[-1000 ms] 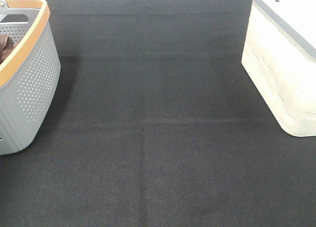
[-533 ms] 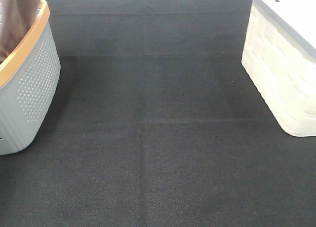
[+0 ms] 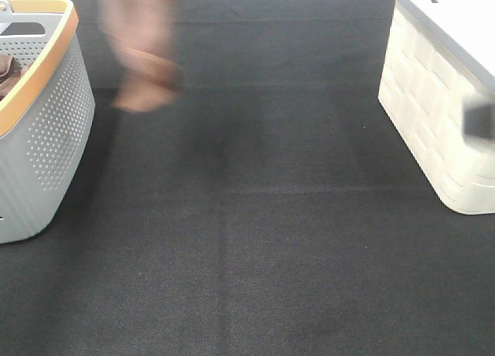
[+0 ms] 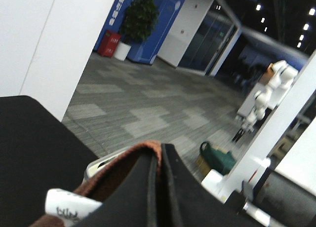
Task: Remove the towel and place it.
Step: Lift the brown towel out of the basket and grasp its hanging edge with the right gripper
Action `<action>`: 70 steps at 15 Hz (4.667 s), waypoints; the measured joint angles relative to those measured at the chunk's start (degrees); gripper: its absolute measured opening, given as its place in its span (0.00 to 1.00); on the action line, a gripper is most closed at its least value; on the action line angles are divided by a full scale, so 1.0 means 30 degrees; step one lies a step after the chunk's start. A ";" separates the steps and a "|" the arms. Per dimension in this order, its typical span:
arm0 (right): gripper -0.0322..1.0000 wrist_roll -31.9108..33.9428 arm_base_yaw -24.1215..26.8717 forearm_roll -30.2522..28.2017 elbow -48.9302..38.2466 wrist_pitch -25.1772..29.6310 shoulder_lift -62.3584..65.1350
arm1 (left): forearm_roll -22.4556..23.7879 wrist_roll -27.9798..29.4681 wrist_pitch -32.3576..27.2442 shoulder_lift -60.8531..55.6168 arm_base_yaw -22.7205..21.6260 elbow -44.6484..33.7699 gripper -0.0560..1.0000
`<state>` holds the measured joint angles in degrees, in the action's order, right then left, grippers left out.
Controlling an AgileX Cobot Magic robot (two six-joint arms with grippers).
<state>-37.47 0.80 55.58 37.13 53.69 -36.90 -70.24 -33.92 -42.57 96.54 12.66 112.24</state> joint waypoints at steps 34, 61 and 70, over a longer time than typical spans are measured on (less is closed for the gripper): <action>0.78 -0.6073 -1.8010 0.1337 0.3877 -2.1620 -1.6310 | 2.1772 1.2548 -0.4545 -0.1891 0.8824 0.0172 0.05; 0.87 -1.6730 -1.8010 1.4801 0.3858 -2.1944 -1.1841 | 2.4752 1.3197 -0.6837 -0.1872 0.8824 0.1547 0.05; 0.81 -1.7227 -1.8010 1.3254 0.4889 -1.5011 -1.4610 | 2.4160 1.3331 -0.5596 -0.1872 0.8824 0.1547 0.05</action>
<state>-89.15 -53.23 95.34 51.80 8.65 -80.73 2.23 6.07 -59.36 90.93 39.13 116.88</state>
